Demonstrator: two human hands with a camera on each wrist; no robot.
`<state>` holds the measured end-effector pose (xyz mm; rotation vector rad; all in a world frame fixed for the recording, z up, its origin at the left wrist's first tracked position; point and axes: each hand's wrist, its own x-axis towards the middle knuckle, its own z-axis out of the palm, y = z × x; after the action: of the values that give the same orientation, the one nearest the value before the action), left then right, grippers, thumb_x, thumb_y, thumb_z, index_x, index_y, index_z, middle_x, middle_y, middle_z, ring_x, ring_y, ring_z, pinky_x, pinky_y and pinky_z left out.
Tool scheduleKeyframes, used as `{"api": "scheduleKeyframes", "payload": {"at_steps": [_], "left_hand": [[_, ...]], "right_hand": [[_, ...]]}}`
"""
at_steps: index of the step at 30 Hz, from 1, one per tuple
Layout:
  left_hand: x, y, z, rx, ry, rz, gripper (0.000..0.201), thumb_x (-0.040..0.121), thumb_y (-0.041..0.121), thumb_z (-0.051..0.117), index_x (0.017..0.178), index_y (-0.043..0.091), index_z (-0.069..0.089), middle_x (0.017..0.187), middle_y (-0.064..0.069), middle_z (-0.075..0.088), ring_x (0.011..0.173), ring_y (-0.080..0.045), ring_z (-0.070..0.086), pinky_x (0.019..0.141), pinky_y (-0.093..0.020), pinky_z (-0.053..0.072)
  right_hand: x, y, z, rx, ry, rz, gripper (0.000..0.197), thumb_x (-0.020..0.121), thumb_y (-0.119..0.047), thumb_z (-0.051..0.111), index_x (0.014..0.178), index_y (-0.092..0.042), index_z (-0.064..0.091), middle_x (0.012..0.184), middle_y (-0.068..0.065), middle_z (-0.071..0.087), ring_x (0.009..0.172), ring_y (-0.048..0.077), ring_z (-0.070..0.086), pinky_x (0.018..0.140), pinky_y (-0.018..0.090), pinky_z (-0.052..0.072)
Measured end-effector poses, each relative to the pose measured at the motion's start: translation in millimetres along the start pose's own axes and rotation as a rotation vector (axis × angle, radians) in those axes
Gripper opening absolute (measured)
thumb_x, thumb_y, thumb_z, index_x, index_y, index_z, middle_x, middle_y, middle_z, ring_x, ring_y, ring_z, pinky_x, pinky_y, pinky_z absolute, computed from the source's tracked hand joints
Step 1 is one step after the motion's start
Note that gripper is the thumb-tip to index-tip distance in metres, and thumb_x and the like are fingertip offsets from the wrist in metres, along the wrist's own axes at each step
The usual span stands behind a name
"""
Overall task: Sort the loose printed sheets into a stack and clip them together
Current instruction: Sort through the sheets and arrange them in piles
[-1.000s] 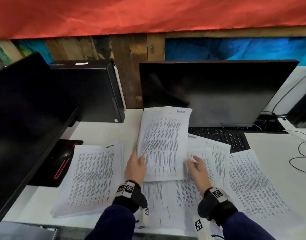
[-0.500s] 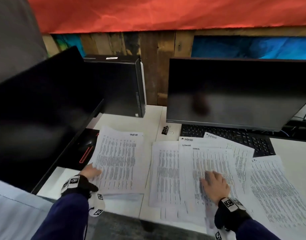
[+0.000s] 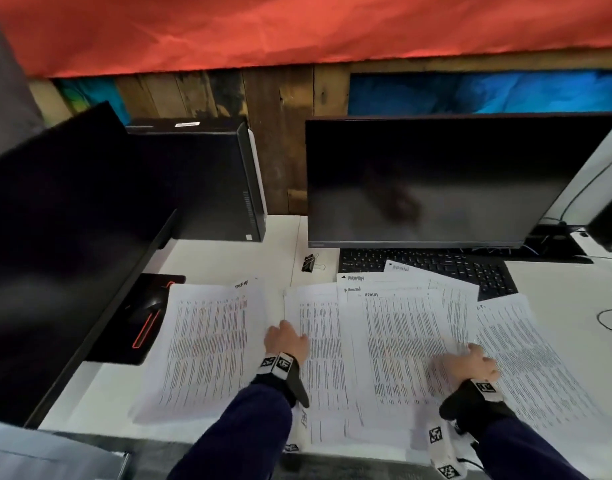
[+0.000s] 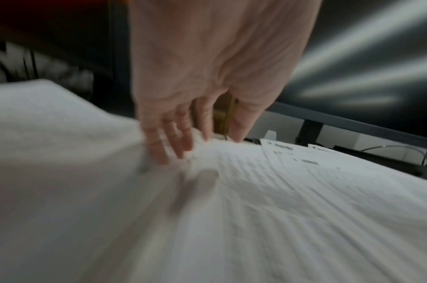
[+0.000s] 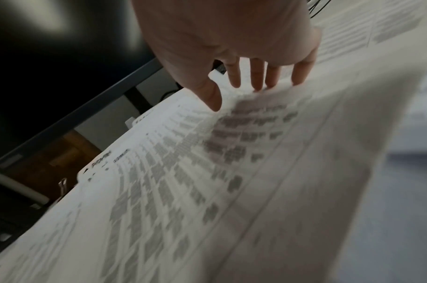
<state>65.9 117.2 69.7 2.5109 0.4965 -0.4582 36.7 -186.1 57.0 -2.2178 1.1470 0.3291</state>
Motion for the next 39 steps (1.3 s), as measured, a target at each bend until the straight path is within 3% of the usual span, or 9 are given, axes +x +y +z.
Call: {"api": "scheduleKeyframes", "payload": {"at_steps": [5,8,10,14,21,27,34,36,39], "left_hand": [[8,10,10,-0.204,-0.105,-0.218,0.058,0.091,0.03,0.049,0.14,0.006,0.031,0.142,-0.015,0.035,0.125,-0.031,0.047,0.103,-0.038,0.042],[12,14,15,-0.387,-0.172,-0.261,0.059,0.09,0.022,0.048,0.141,0.003,0.027,0.139,-0.016,0.042,0.124,-0.032,0.049,0.102,-0.037,0.044],[12,16,18,-0.468,-0.208,-0.242,0.053,0.088,0.019,0.048,0.136,0.0,0.034,0.125,-0.014,0.053,0.116,-0.033,0.055,0.099,-0.039,0.048],[9,17,22,-0.46,-0.193,-0.171,0.043,0.083,0.022,0.054,0.122,0.007,0.047,0.109,-0.008,0.056,0.105,-0.031,0.06,0.091,-0.039,0.053],[17,11,36,-0.442,-0.167,-0.021,0.059,0.082,0.024,0.055,0.137,0.018,0.034,0.124,-0.013,0.052,0.109,-0.031,0.056,0.098,-0.042,0.047],[12,8,30,-0.52,-0.111,0.02,0.04,0.083,0.007,0.053,0.123,0.011,0.055,0.113,-0.008,0.064,0.103,-0.025,0.061,0.095,-0.038,0.05],[14,-5,20,-0.483,-0.097,0.015,0.052,0.088,0.006,0.043,0.138,0.021,0.043,0.13,-0.003,0.059,0.117,-0.029,0.055,0.103,-0.035,0.043],[16,-8,18,-0.506,-0.096,0.036,0.059,0.089,0.005,0.042,0.144,0.026,0.034,0.134,-0.003,0.056,0.12,-0.029,0.054,0.106,-0.038,0.041],[13,-6,18,-0.686,-0.14,0.051,0.053,0.093,0.015,0.053,0.142,0.02,0.034,0.134,-0.004,0.054,0.122,-0.027,0.052,0.109,-0.045,0.038]], "right_hand": [[5,5,2,0.045,-0.041,0.014,0.07,0.077,-0.027,0.064,0.14,-0.012,0.037,0.14,0.022,0.036,0.128,0.039,0.035,0.107,0.05,0.03],[5,4,7,0.191,-0.161,-0.037,0.076,0.069,-0.031,0.067,0.135,-0.006,0.041,0.122,0.02,0.057,0.099,0.032,0.058,0.094,0.042,0.047],[0,1,10,0.129,-0.162,-0.071,0.069,0.064,-0.036,0.064,0.127,-0.012,0.049,0.114,0.015,0.06,0.094,0.031,0.061,0.091,0.042,0.051],[-17,-15,11,-0.116,-0.158,-0.204,0.034,0.079,-0.018,0.058,0.113,-0.019,0.051,0.121,0.012,0.044,0.118,0.035,0.043,0.103,0.039,0.035],[-25,-19,23,0.405,-0.254,-0.291,0.015,0.079,0.004,0.051,0.08,-0.011,0.047,0.08,0.008,0.058,0.067,0.022,0.054,0.062,0.029,0.043],[-26,-9,17,0.61,-0.225,-0.329,0.018,0.081,0.01,0.046,0.083,-0.007,0.051,0.078,0.01,0.059,0.067,0.024,0.056,0.063,0.032,0.047],[0,-3,12,1.013,-0.136,0.123,0.039,0.091,-0.005,0.055,0.13,-0.003,0.046,0.099,0.017,0.053,0.084,0.029,0.053,0.077,0.042,0.054],[3,-8,8,1.025,-0.193,0.189,0.03,0.093,-0.008,0.054,0.119,0.007,0.056,0.09,0.02,0.06,0.078,0.03,0.058,0.066,0.033,0.051],[4,-15,13,0.967,-0.208,0.198,0.016,0.09,-0.006,0.058,0.076,0.001,0.059,0.067,0.012,0.053,0.057,0.021,0.048,0.053,0.028,0.037]]}}
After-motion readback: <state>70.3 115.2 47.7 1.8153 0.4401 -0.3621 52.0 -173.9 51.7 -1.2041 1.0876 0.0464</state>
